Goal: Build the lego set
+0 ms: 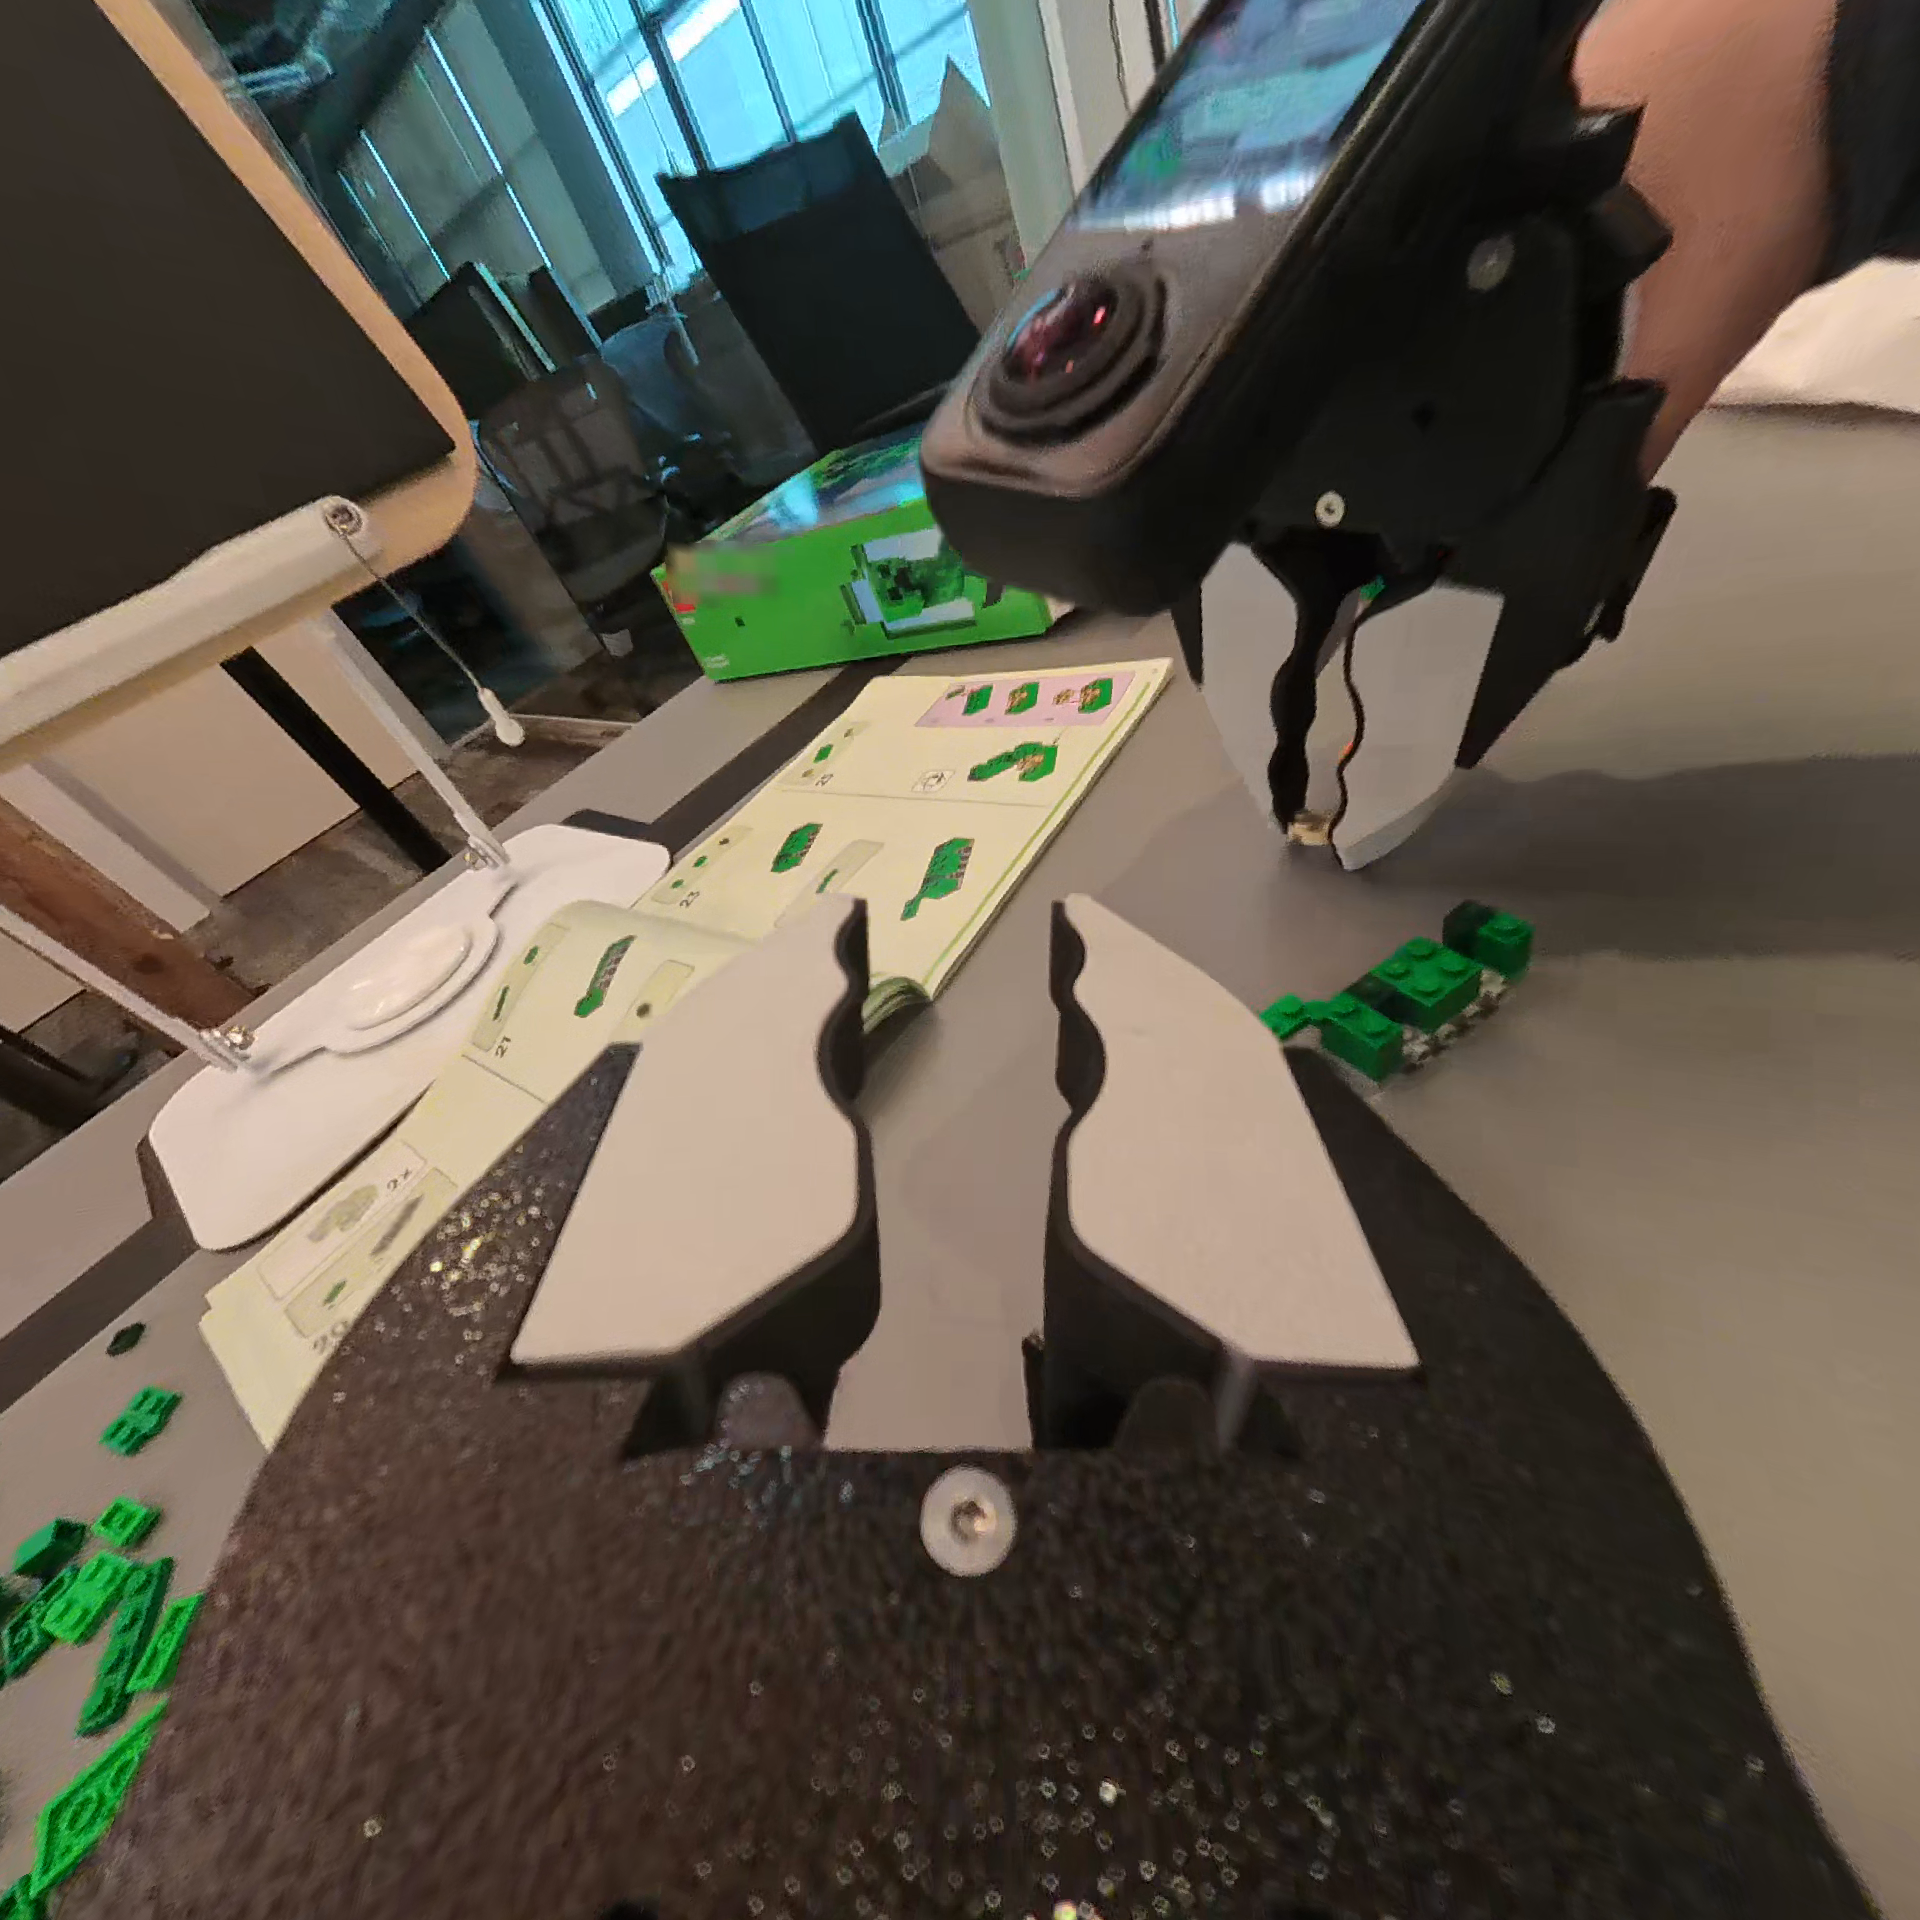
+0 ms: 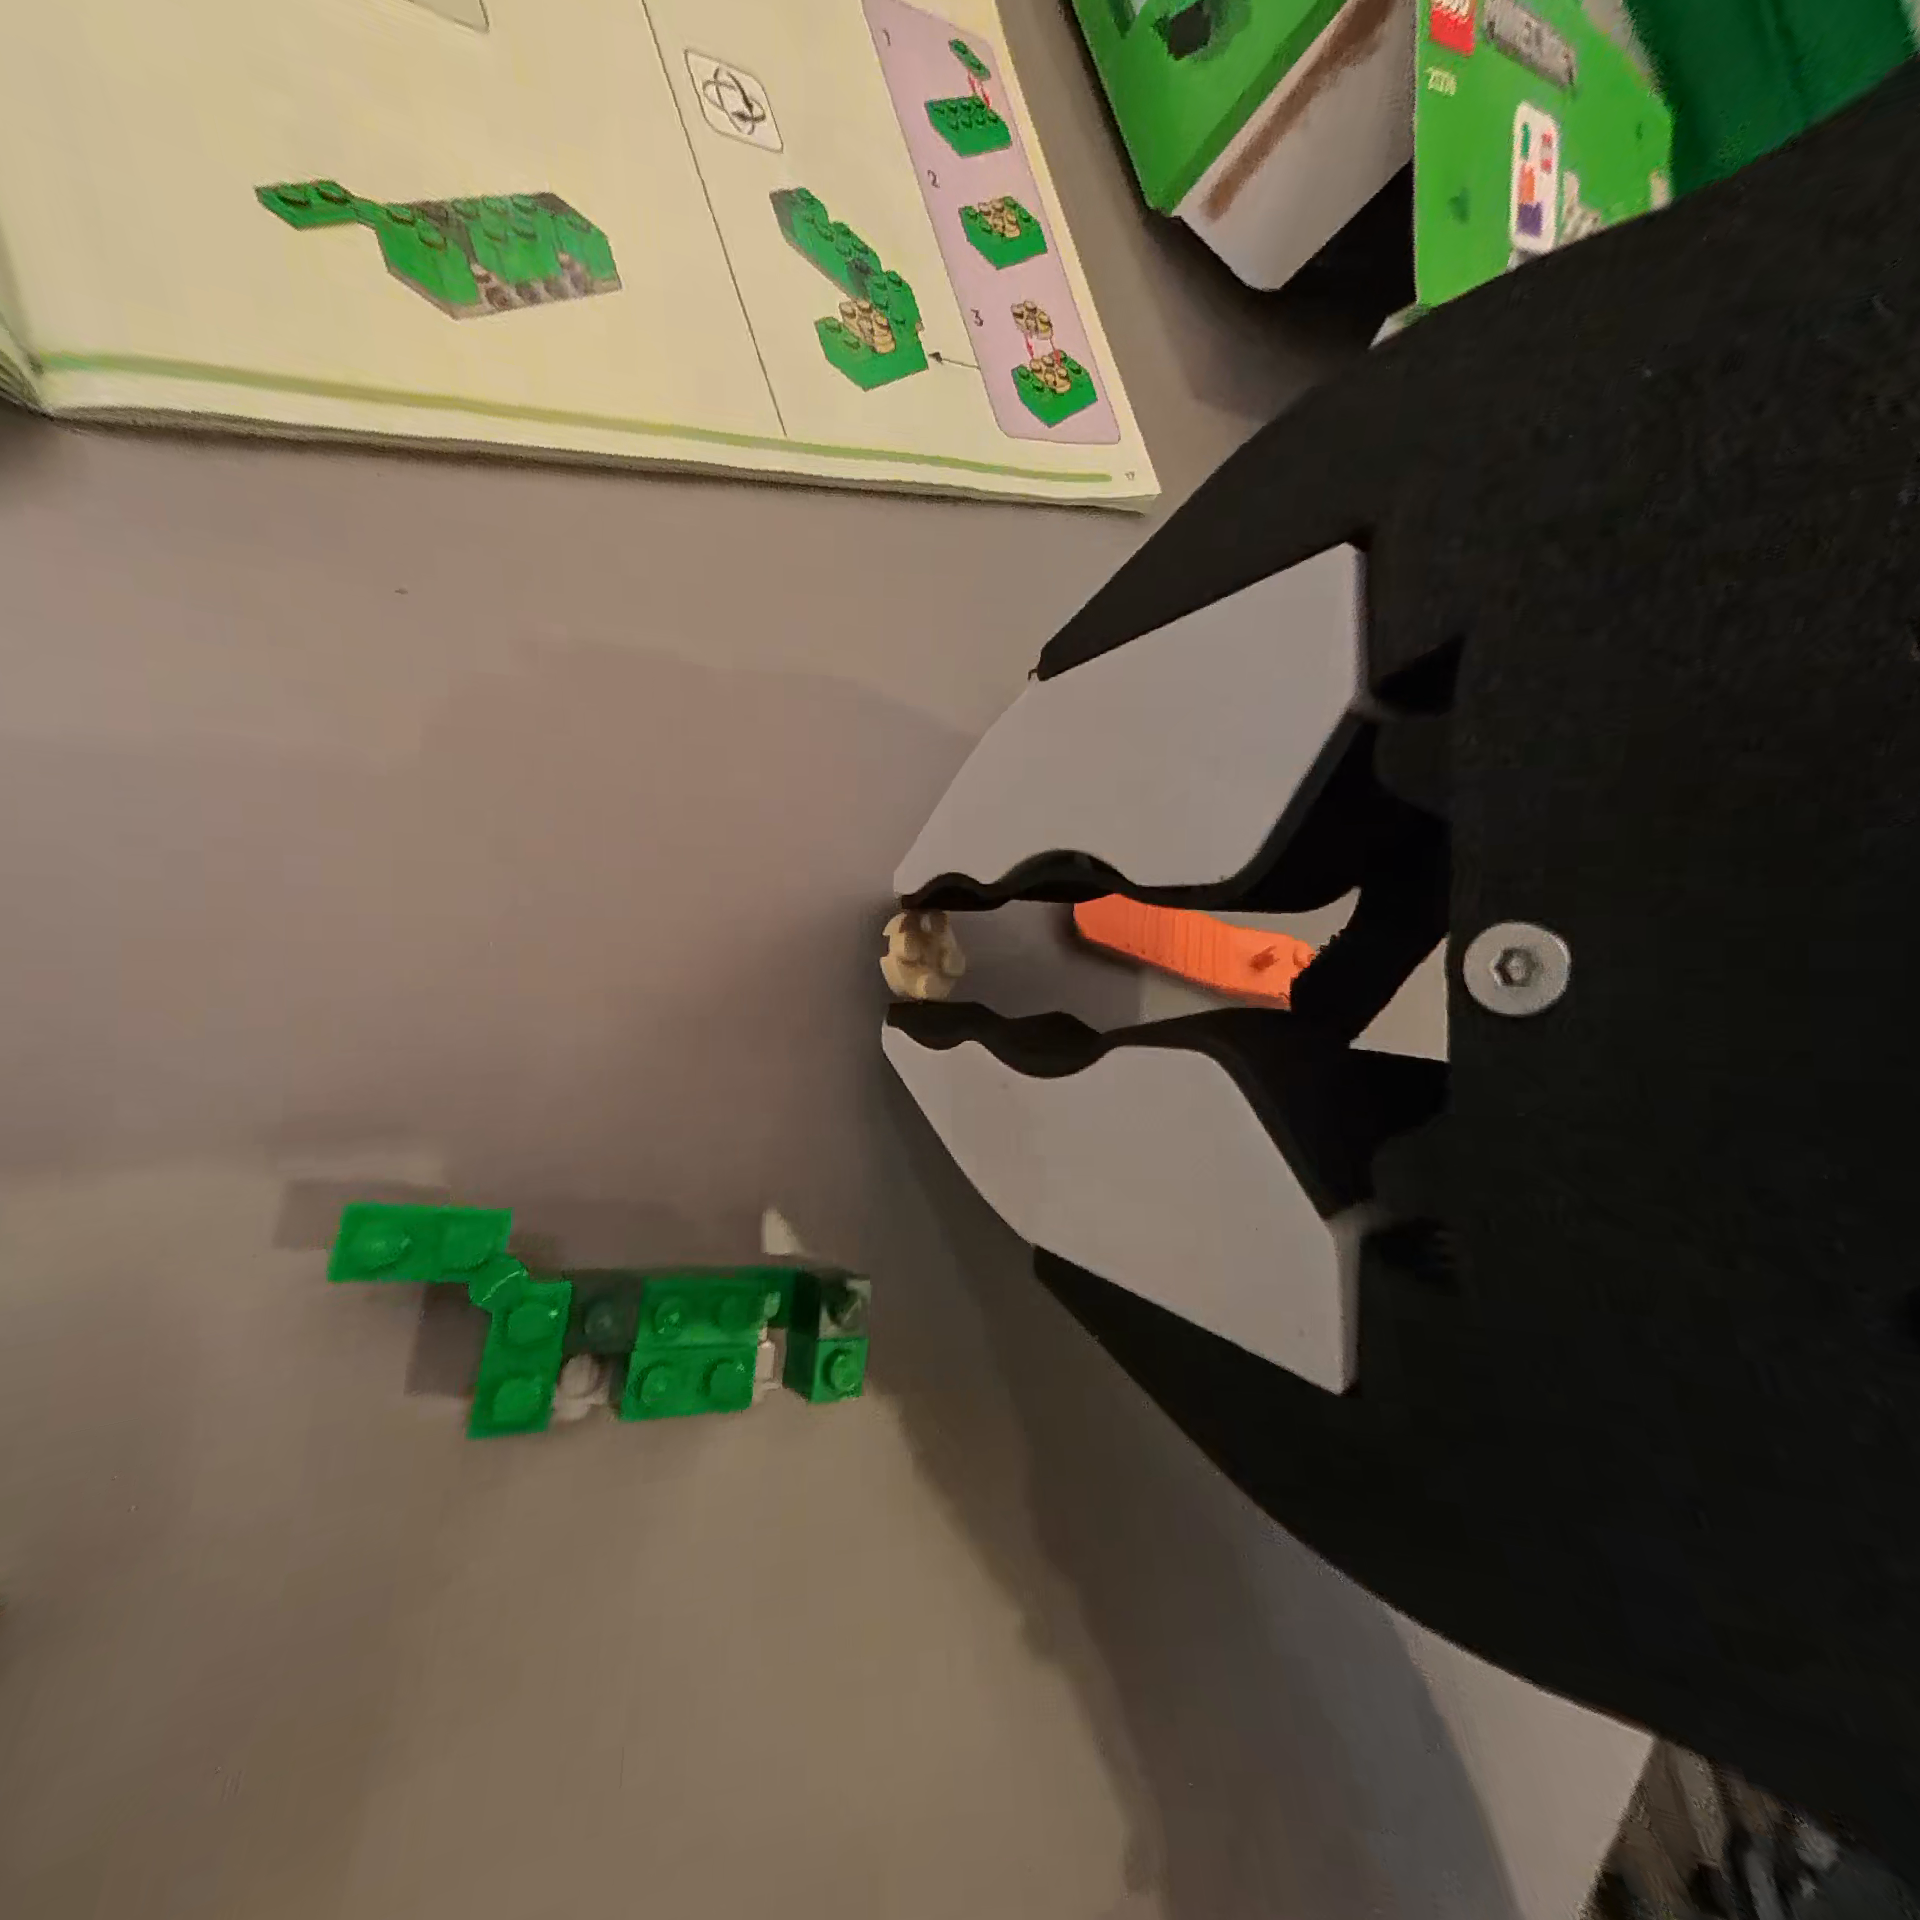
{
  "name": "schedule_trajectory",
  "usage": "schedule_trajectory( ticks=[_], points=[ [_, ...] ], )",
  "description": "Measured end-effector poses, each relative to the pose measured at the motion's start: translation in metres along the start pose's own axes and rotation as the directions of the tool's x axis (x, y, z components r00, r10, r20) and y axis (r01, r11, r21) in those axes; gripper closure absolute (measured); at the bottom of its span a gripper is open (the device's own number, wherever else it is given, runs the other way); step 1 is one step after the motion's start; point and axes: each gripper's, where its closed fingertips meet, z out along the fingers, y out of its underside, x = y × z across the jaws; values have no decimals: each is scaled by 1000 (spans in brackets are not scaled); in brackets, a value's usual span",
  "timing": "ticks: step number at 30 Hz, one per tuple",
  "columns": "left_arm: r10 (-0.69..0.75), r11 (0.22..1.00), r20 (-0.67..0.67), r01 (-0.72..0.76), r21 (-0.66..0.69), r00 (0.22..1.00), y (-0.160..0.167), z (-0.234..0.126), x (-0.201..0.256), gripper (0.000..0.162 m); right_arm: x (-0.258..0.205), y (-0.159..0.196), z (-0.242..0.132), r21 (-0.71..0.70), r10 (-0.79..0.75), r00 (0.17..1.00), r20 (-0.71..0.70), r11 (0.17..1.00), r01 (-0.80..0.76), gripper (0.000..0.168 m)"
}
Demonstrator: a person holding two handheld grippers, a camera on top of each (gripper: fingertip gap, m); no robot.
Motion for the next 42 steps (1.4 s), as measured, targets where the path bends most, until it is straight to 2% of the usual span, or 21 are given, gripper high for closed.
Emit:
schedule_trajectory(
  ticks=[3,5,8,10,12,14,16,18,20,22,25,28,30,35,42],
  points=[
    [-23,998,1,23,62,1000,-10,-3,-2,131,-5,-4,-1,-7,52,998,29,999,-52,152],
    [-46,997,4,46,64,999,-9,-3,-5,130,-7,-3,-4,-5,98,995,27,995,-97,143],
    [-72,994,15,70,79,997,-11,-3,-11,129,-5,-3,-19,108,194,980,-38,976,-189,135],
    [-83,992,25,80,93,996,-11,-3,-15,128,3,4,-32,224,307,944,-119,935,-276,133],
    [-95,990,30,92,103,995,-11,-2,-19,128,16,10,-47,422,442,870,-216,846,-326,136],
    [-113,989,38,108,105,993,-9,-1,-24,128,26,11,-60,648,590,770,-242,689,-325,140],
    [-128,986,43,122,110,991,-8,0,-28,128,34,12,-73,804,712,658,-244,528,-273,144],
    [-127,985,42,121,121,991,-9,1,-30,128,40,16,-80,873,792,544,-276,444,-204,145],
    [-111,987,46,104,124,993,-9,2,-31,127,42,15,-79,919,849,467,-249,358,-162,150],
    [-96,989,64,87,122,993,-8,1,-33,128,40,0,-77,939,850,496,-179,297,-171,150],
    [-91,987,72,81,136,993,-8,2,-32,128,38,-14,-81,953,848,503,-170,271,-136,146],
    [-49,998,252,37,51,966,-3,9,-47,126,37,-15,-88,955,848,472,-241,294,-41,146],
    [-76,995,263,56,81,962,-13,21,-37,126,41,-10,-92,952,854,442,-276,305,6,149],
    [11,1000,346,-12,1,938,-9,34,-40,130,41,-9,-99,968,854,460,-241,246,51,156],
    [-46,994,315,12,110,948,-13,26,-66,130,43,-5,-108,955,852,430,-298,268,129,161]
  ],
)
